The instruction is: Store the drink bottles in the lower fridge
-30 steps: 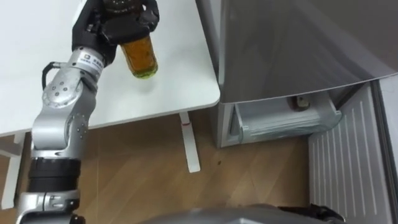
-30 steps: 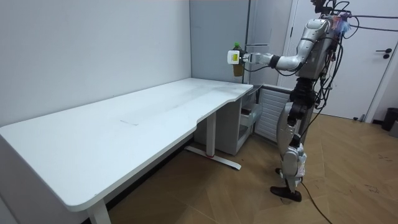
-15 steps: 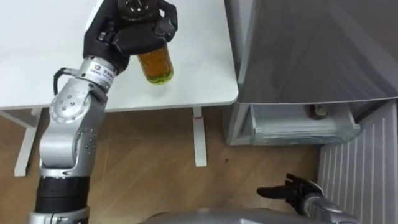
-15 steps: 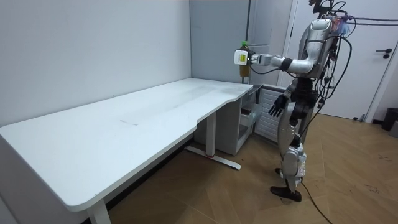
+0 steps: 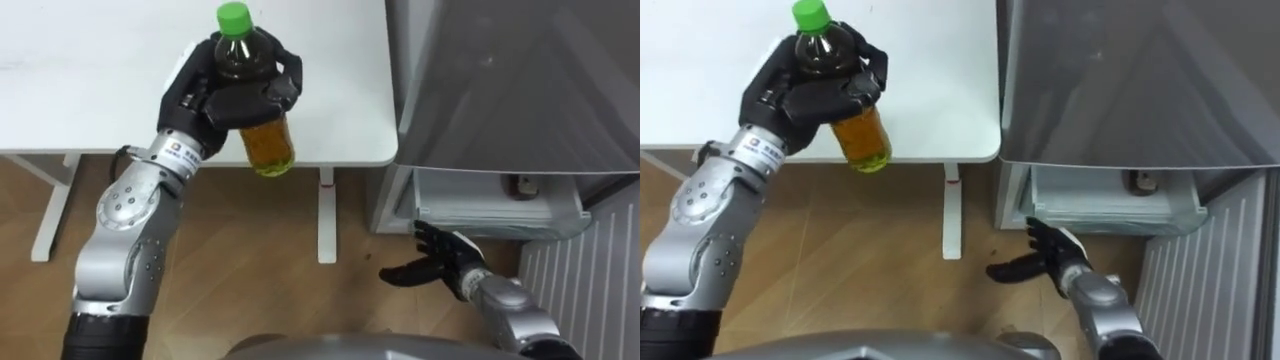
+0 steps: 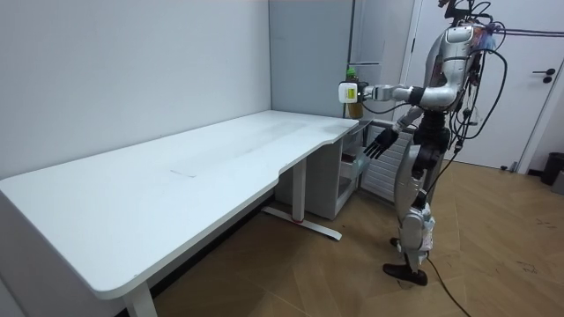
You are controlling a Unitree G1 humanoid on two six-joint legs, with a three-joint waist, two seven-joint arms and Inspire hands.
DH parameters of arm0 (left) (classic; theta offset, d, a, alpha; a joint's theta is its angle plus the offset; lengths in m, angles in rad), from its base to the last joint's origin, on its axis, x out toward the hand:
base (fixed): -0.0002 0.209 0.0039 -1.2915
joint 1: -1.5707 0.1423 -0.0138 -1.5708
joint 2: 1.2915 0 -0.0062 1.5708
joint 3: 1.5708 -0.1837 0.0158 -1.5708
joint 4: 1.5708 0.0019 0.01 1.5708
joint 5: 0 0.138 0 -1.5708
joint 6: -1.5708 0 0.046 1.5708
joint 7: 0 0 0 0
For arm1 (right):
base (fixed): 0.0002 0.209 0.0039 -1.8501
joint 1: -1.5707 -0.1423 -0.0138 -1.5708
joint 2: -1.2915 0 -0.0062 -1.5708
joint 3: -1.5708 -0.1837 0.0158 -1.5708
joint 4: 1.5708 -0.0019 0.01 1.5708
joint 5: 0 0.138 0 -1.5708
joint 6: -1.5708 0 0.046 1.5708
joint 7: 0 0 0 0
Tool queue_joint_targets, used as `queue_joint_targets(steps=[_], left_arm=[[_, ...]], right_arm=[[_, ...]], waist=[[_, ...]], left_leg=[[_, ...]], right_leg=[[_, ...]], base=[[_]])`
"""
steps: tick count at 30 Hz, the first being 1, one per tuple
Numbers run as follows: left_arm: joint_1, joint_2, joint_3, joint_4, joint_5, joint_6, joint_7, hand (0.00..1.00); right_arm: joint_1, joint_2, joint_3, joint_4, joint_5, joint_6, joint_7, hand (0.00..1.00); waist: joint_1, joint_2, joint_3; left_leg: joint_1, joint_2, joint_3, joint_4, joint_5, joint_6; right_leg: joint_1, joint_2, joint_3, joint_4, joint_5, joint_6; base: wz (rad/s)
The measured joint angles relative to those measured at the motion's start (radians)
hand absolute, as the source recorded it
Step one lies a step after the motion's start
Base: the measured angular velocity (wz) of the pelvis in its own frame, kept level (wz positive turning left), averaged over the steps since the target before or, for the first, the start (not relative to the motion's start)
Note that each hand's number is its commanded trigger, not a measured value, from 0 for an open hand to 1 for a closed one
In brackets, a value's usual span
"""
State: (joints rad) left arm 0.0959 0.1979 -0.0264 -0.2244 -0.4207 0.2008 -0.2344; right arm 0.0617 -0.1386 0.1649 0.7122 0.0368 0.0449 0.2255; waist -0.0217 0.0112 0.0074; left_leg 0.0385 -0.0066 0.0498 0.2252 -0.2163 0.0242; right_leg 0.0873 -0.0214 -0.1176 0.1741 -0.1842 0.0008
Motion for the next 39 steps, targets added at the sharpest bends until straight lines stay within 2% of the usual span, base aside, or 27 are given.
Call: queue_joint_targets(steps=[5,8,10,14,17,21,26,32,39], left_arm=[[0.036,-0.001,-0.082,0.001,0.001,-0.006,-0.02,1.0],[0.068,0.002,-0.118,0.001,0.001,-0.006,-0.023,1.0],[0.084,0.003,-0.127,0.001,0.001,-0.006,-0.023,1.0],[0.093,0.011,-0.136,0.001,0.001,-0.006,-0.023,1.0],[0.093,0.012,-0.136,0.001,0.001,-0.008,-0.042,1.0],[0.093,0.013,-0.14,0.001,0.001,-0.02,-0.062,1.0],[0.093,0.023,-0.164,0.035,0.001,-0.057,-0.085,1.0],[0.093,0.028,-0.209,0.12,0.003,-0.057,-0.099,1.0],[0.093,0.028,-0.217,0.123,0.003,-0.058,-0.123,1.0]], right_arm=[[0.02,-0.003,0.056,-0.201,-0.043,0.001,0.059,0.0],[0.018,-0.004,0.08,-0.239,-0.043,0.001,0.097,0.0],[0.021,-0.004,0.09,-0.242,-0.043,0.002,0.122,0.0],[0.025,-0.014,0.097,-0.299,-0.05,0.035,0.175,0.0],[0.023,-0.018,0.097,-0.354,-0.043,0.035,0.239,0.0],[0.021,-0.018,0.098,-0.371,-0.04,0.035,0.323,0.0],[0.022,-0.033,0.1,-0.381,-0.035,0.035,0.416,0.0],[0.021,-0.044,0.105,-0.384,-0.002,0.035,0.464,0.0],[0.021,-0.055,0.142,-0.393,0.055,0.035,0.496,0.0]], waist=[[0.0,-0.001,0.0007],[0.0,-0.006,0.003],[0.0,-0.011,0.0057],[0.002,-0.015,0.0081],[0.007,-0.021,0.0083],[0.009,-0.022,0.0096],[0.014,-0.021,0.0097],[0.03,-0.021,0.0098],[0.03,-0.021,0.0092]], left_leg=[[-0.009,-0.002,-0.005,0.009,0.0,0.0],[-0.007,-0.002,-0.005,0.009,0.0,0.0],[-0.007,-0.002,-0.006,0.009,0.0,0.0],[-0.009,-0.002,-0.009,0.008,0.0,0.0],[-0.004,-0.001,-0.01,0.008,0.0,0.0],[-0.003,-0.002,-0.014,0.011,0.0,0.0],[-0.018,-0.004,-0.023,0.013,0.0,0.001],[-0.022,-0.004,-0.022,0.014,0.0,0.001],[-0.033,-0.003,-0.021,0.016,0.0,0.001]], right_leg=[[0.001,-0.004,-0.022,0.0,0.0,0.0],[0.003,-0.004,-0.021,0.0,0.0,0.0],[0.003,-0.004,-0.021,0.0,0.0,0.0],[0.0,-0.004,-0.021,0.004,0.0,0.0],[0.004,-0.004,-0.021,0.011,0.0,0.001],[0.004,-0.004,-0.023,0.012,0.0,0.001],[-0.002,-0.005,-0.03,0.012,0.0,0.001],[-0.003,-0.005,-0.032,0.012,0.0,0.001],[-0.016,-0.005,-0.03,0.015,0.0,0.001]], base=[[0.08],[0.0],[0.0],[0.0],[0.0],[0.0],[0.05],[0.0],[0.0]])
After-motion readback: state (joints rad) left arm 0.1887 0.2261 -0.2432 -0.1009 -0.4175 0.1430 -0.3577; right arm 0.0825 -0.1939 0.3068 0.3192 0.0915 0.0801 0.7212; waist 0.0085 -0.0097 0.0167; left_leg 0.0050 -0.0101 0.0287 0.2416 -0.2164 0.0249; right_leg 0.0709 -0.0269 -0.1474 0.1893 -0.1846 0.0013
